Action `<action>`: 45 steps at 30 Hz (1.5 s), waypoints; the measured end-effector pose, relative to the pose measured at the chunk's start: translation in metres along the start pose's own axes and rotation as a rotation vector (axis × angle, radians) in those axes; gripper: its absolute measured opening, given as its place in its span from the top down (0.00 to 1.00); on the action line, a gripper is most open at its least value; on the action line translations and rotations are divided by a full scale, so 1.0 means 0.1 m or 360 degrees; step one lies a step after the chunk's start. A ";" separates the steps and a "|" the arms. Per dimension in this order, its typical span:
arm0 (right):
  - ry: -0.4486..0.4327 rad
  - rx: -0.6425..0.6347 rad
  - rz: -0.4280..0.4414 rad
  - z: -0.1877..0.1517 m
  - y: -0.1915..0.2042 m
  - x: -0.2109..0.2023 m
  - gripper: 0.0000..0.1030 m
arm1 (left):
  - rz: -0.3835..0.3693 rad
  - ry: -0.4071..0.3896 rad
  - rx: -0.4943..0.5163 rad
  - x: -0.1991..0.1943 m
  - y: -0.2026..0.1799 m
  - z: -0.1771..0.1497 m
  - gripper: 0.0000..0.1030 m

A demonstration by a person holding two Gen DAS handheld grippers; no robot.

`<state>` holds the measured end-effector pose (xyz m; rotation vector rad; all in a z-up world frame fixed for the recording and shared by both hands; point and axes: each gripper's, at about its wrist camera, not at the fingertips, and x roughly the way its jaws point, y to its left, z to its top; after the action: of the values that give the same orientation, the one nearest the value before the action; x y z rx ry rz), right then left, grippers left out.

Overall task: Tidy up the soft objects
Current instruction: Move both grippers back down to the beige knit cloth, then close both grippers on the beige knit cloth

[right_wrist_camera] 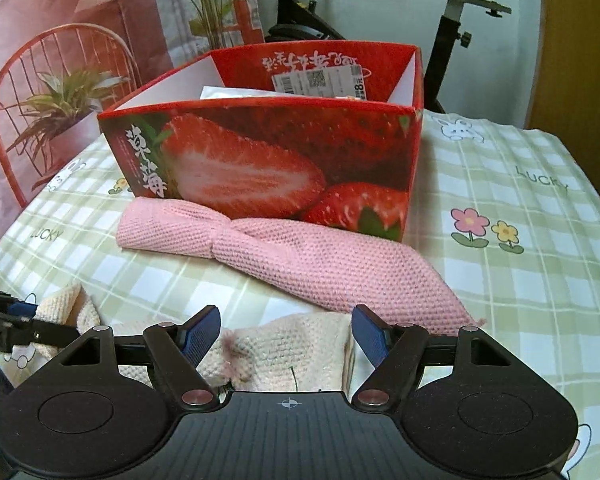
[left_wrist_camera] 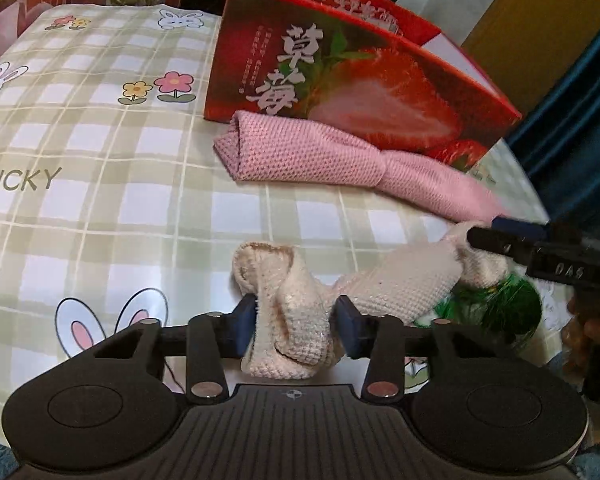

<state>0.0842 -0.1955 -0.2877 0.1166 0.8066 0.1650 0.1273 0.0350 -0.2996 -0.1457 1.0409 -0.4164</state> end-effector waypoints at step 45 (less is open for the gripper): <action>0.0086 0.0079 0.0121 0.04 0.07 0.27 0.83 | 0.0074 -0.0293 0.0043 -0.04 -0.02 0.47 0.77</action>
<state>0.1048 -0.1835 -0.3024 0.1902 0.8605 0.2207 0.1658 0.0315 -0.2721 -0.1328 0.8555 -0.3678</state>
